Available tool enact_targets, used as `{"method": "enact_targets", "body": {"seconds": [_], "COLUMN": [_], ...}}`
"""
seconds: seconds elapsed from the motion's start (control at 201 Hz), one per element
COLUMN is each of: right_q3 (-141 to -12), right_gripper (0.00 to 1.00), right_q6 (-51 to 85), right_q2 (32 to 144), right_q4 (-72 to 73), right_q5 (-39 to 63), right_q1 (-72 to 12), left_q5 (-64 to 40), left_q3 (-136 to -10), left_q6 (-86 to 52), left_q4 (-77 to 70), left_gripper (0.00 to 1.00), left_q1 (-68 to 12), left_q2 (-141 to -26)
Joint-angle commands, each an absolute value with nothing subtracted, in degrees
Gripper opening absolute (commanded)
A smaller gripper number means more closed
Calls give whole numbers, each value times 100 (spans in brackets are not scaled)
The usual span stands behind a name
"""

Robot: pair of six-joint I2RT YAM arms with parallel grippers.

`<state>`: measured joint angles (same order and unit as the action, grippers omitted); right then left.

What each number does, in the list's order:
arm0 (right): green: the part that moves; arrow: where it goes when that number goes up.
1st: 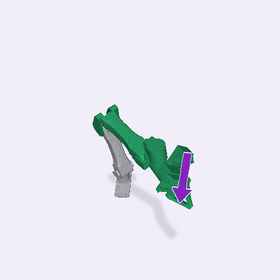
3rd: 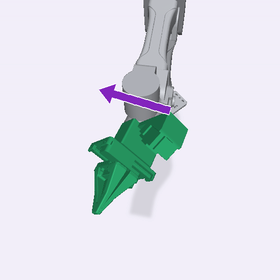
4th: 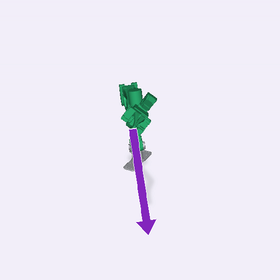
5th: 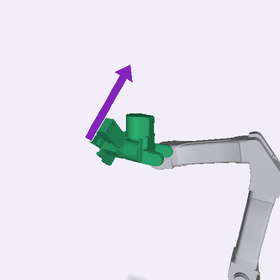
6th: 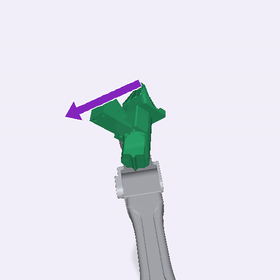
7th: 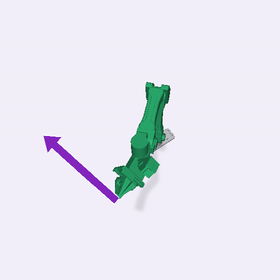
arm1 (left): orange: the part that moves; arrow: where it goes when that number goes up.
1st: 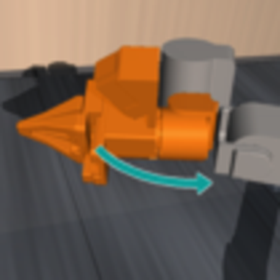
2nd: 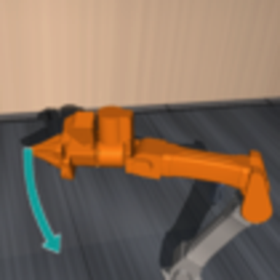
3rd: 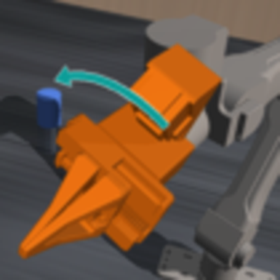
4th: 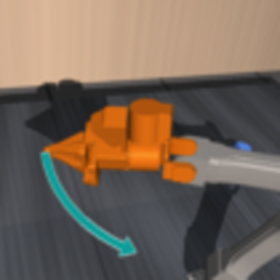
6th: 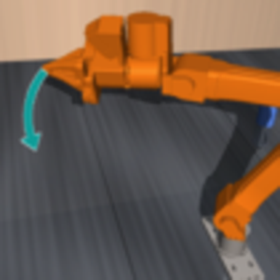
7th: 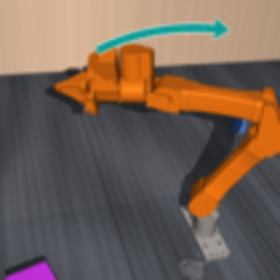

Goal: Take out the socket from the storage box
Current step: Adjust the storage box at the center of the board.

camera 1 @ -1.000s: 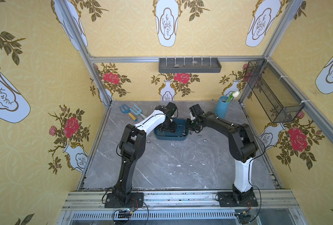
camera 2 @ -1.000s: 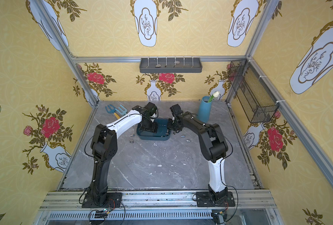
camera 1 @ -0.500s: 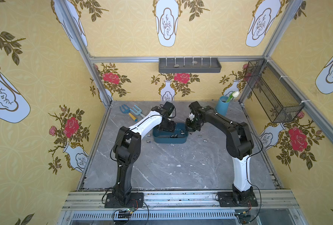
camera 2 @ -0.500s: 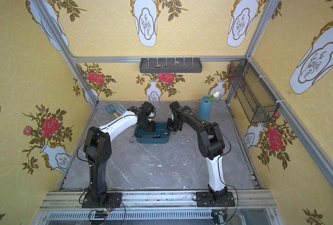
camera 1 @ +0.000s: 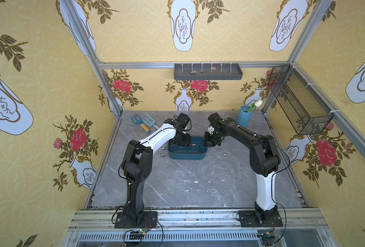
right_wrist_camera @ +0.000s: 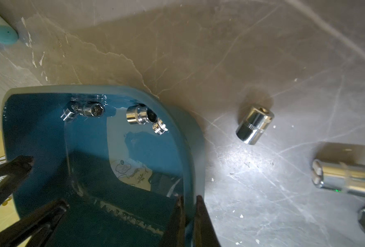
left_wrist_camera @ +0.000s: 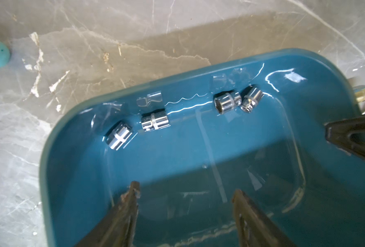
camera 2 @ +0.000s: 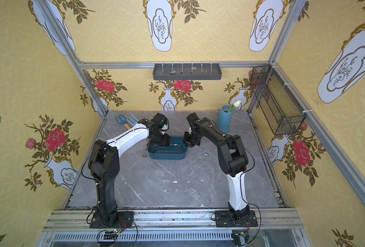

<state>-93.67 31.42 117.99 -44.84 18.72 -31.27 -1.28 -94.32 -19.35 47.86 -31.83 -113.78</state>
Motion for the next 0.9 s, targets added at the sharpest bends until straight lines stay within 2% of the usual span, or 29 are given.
{"method": "enact_targets", "body": {"seconds": [0.0,0.11,0.294,0.433,0.647,0.896], "right_q3": [-9100,-8849,-8510,-8367,-8366,-8323], "right_gripper": [1,3,23,30,34,35], "right_q6": [3185,3265,3296,3350,3395,3453], "right_q2": [11682,11565,11391,11340,11238,11120], "right_q4": [-3993,-3762,-3486,-3384,-3419,-3399], "right_q5": [1597,1371,1079,1063,987,1020], "right_q1": [-3197,-3251,-3348,-3372,-3423,-3454], "left_q5": [23,111,215,220,211,228], "left_q3": [-9240,-9050,-8758,-8696,-8633,-8513], "left_q6": [-2025,-2070,-2127,-2134,-2161,-2230], "left_q4": [4445,4234,3900,3859,3824,3760], "left_gripper": [75,75,75,75,75,74], "left_q1": [-3173,-3173,-3173,-3173,-3174,-3198], "left_q2": [-11284,-11200,-11122,-11182,-11190,-11360]}}
